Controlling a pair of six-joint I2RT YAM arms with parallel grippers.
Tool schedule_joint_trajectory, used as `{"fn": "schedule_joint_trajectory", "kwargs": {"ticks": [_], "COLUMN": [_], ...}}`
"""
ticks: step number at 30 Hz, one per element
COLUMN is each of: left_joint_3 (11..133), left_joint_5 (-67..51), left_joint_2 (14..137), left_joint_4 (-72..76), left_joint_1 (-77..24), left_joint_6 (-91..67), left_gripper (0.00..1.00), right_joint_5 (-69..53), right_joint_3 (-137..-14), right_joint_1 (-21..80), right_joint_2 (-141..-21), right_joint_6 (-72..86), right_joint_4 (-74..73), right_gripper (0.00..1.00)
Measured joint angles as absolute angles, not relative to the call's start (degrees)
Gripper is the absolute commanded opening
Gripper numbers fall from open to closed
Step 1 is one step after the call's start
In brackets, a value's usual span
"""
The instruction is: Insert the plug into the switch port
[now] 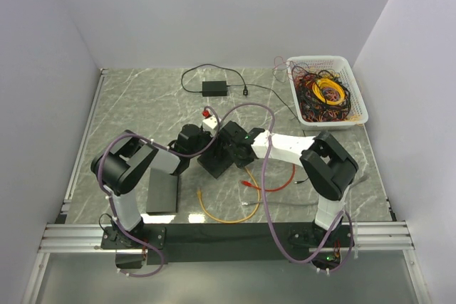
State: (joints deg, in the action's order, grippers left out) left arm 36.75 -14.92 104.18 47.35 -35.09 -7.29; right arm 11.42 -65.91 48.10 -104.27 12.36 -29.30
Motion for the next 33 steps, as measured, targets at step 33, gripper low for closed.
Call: {"fn": "schedule_joint_trajectory", "kwargs": {"ticks": [33], "left_joint_3": [34.4], "left_joint_5": [-22.3], "left_joint_2": [108.6], "left_joint_4": [59.4], "left_joint_1": [-33.7], "left_joint_6": [-8.4], "left_gripper": [0.54], "right_joint_5": [7.9], "right_joint_3": [-63.4], "right_joint_1": [47.9], "right_joint_2": [-101.3], "right_joint_6": [10.2], "right_joint_4": [-27.2], "right_gripper": [0.0]}}
